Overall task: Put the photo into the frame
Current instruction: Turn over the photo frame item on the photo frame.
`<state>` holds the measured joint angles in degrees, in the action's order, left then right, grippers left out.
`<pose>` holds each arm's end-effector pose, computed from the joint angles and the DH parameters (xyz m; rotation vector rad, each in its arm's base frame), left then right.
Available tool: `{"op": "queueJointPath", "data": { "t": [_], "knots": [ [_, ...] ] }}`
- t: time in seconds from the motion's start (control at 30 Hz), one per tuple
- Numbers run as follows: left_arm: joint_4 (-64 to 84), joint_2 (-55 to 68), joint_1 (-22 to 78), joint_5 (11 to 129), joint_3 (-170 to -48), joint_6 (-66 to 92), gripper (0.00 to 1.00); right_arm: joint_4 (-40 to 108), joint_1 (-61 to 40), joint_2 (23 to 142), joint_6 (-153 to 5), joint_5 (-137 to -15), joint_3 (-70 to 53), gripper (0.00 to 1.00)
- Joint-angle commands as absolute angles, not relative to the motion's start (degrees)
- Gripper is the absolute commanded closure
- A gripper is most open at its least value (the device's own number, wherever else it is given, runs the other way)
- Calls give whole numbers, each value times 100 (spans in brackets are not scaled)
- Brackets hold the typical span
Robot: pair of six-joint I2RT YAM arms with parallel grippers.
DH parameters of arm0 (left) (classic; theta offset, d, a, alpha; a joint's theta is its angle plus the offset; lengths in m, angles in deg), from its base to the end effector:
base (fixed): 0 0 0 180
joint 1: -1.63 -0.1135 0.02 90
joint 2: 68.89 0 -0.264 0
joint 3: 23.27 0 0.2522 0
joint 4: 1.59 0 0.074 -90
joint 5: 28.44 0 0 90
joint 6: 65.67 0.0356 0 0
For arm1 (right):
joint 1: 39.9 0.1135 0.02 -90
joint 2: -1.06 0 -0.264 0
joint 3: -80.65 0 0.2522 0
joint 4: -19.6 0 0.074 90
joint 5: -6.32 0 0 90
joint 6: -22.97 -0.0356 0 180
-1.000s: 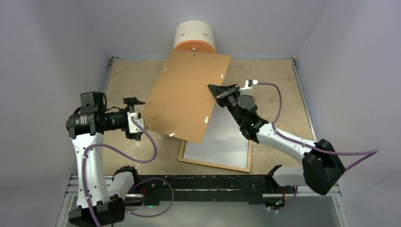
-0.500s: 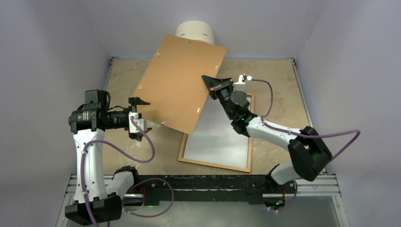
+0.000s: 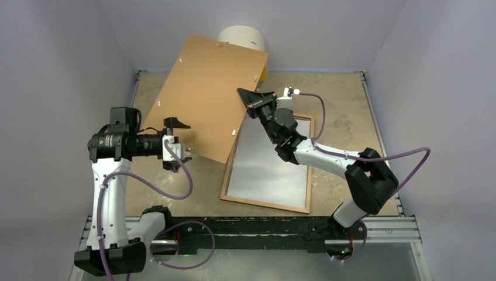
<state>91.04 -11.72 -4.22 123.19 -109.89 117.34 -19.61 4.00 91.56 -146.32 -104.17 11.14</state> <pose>0.1400 -0.0171 0.3782 1.5953 1.2611 -0.4164 0.2678 0.2405 0.3207 0.7658 1.2389 1.5962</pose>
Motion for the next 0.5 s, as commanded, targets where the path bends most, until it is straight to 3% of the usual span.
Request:
{"op": "queueJointPath", "data": {
  "t": [0.0, 0.47],
  "knots": [
    [8564, -1175, -285, 12428, -11086, 11048, 1, -2833, 430, 9038, -14878, -10603, 764, 100],
    [7899, -1134, -265, 11640, -10917, 10872, 3, -2593, 420, 8434, -14916, -10042, 1424, 100]
  ]
}}
